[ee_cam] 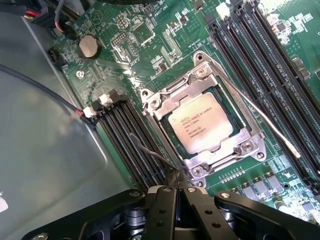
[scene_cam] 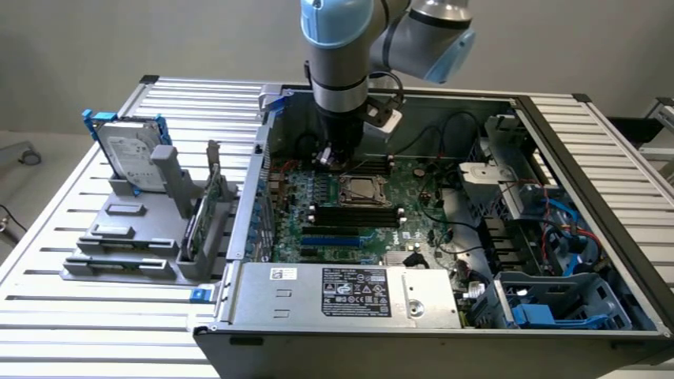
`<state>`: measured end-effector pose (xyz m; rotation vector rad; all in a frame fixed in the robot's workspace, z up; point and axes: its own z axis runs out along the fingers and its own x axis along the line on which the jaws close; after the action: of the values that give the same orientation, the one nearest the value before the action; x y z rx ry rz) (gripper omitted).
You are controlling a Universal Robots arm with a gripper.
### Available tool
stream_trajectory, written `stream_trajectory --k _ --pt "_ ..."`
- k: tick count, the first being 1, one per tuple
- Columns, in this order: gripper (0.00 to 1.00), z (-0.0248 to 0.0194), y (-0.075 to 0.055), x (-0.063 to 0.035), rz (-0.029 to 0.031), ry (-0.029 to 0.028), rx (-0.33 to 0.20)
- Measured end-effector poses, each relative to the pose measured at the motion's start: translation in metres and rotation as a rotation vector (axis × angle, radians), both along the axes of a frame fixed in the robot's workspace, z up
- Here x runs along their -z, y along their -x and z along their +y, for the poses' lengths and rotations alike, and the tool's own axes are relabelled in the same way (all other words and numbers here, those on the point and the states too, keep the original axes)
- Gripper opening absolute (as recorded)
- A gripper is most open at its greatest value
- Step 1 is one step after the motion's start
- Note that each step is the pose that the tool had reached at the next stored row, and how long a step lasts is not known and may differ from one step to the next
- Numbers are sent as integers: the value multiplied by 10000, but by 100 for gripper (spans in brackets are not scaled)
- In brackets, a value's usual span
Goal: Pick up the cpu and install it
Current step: 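Install the first cpu locking lever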
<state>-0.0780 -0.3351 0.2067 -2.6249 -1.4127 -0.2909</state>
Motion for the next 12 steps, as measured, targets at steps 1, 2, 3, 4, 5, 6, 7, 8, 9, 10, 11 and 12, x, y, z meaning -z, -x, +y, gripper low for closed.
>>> stream_trajectory --k 1,2,3,4,5,6,7,8,9,10,11,12 --pt "11 0 0 0 77 0 4" --pt "11 2 -1 0 139 0 6" --pt "11 3 -2 -1 188 0 7" --pt "11 5 -5 0 221 0 7" --pt "11 6 -7 0 241 0 6" --pt "11 9 -11 0 256 0 7" --pt "11 11 -15 0 265 0 7" --pt "11 13 -19 0 271 0 7" --pt "11 16 -23 0 275 0 7" --pt "11 18 -27 0 278 0 7" --pt "11 19 -31 0 280 1 7" --pt "11 20 -35 0 280 1 6"
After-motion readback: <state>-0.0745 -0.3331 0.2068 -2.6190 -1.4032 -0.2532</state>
